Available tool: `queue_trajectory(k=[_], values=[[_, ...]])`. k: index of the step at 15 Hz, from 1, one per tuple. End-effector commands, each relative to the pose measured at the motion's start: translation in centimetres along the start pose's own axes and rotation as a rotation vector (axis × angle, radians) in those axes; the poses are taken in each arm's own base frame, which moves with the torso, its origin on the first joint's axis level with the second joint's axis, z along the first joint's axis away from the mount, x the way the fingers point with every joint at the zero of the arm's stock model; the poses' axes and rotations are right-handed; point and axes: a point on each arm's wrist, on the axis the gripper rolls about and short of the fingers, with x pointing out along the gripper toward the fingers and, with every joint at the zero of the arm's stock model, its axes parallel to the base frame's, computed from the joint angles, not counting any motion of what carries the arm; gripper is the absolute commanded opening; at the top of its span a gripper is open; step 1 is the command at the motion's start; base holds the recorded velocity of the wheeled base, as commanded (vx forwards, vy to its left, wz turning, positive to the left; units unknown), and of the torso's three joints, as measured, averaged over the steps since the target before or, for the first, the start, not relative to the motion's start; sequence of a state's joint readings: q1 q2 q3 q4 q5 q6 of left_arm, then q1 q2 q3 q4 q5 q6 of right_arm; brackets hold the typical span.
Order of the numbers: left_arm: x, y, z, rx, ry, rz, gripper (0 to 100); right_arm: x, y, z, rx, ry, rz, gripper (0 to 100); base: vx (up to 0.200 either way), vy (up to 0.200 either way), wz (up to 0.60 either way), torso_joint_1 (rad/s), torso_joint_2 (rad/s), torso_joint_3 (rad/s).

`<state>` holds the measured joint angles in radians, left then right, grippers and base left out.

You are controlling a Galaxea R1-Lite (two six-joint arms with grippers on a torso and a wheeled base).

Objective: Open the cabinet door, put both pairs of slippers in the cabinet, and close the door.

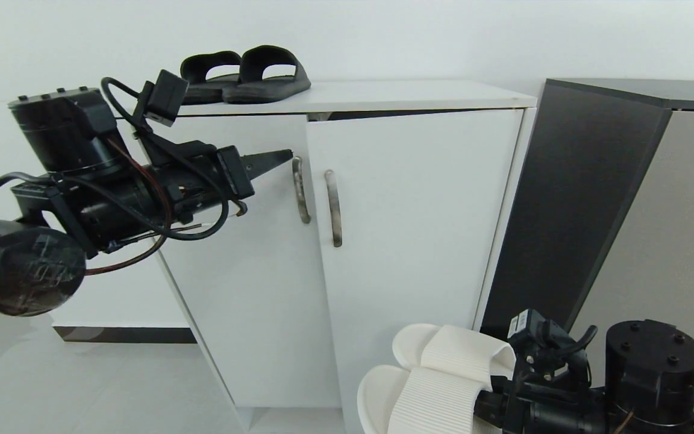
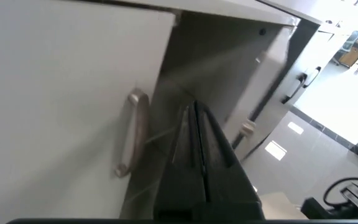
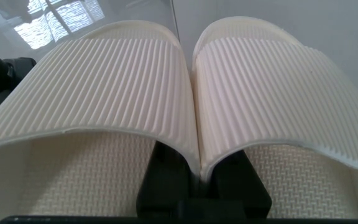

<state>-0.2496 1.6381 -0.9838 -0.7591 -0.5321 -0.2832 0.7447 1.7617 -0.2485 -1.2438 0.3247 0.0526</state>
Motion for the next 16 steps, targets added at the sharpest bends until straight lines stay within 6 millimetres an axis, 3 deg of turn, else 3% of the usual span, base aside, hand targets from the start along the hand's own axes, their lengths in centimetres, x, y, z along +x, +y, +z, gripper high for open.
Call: queue_trajectory(k=[1, 11, 16], values=[[2.0, 1.3, -0.9, -0.014, 0.023, 0.003, 0, 0.1, 0.0, -0.1, 0.003, 0.005, 0.001, 0, 0.000, 0.000, 0.00, 0.000, 0.00, 0.000], [5.0, 1.6, -1.1, -0.058, 0.014, -0.040, 0, 0.3, -0.1, -0.4, 0.006, 0.021, 0.002, 0, 0.000, 0.000, 0.00, 0.000, 0.00, 0.000], [5.2, 0.1, -2.1, -0.052, 0.024, -0.076, 0, -0.5, 0.6, -1.0, 0.000, 0.040, 0.082, 0, -0.200, 0.000, 0.00, 0.006, 0.00, -0.001]])
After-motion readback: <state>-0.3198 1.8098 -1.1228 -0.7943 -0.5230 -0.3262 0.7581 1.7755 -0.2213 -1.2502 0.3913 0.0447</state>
